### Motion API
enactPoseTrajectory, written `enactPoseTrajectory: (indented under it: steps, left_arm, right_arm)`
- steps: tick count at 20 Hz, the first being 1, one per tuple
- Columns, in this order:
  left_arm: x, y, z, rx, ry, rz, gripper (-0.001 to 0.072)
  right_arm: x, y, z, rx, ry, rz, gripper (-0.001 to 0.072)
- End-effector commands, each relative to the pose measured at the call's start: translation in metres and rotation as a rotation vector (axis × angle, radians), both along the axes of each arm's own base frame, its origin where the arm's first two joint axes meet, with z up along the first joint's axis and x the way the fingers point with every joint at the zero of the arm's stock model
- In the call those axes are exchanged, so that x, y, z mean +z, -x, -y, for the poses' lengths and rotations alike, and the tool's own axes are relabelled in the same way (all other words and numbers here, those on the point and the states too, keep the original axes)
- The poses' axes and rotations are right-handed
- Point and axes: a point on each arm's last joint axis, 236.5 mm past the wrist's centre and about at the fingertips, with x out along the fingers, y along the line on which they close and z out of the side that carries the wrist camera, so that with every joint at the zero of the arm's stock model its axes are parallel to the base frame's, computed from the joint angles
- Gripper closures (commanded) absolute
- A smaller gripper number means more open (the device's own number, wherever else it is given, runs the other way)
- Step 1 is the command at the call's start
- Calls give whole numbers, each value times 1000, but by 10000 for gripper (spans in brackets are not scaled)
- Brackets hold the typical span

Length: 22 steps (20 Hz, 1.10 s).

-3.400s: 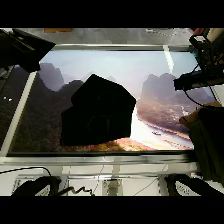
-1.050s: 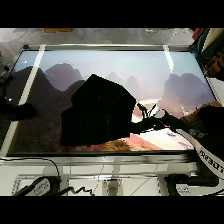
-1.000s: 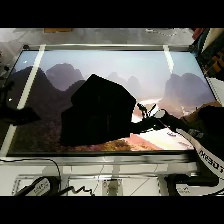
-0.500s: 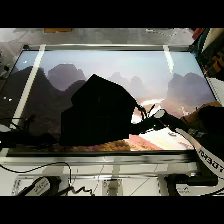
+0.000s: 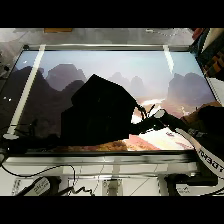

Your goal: Fold the clothes and pants, and hang the long-sleeved shirts on hangers.

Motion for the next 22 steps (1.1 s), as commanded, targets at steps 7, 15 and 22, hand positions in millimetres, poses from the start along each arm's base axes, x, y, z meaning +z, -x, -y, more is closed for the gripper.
enactPoseTrajectory:
  steps: [7, 15, 22]
  left_arm:
    - [17, -25, 33, 8, 203, 114, 700]
    - [258, -107, 38, -86, 230, 831, 702]
    - [526, -37, 29, 146, -356, 1656, 701]
  right_arm:
    - [32, -13, -8, 53, -37, 86, 684]
    - [222, -44, -24, 192, -133, 568, 685]
    - [416, 25, -18, 142, -277, 977, 685]
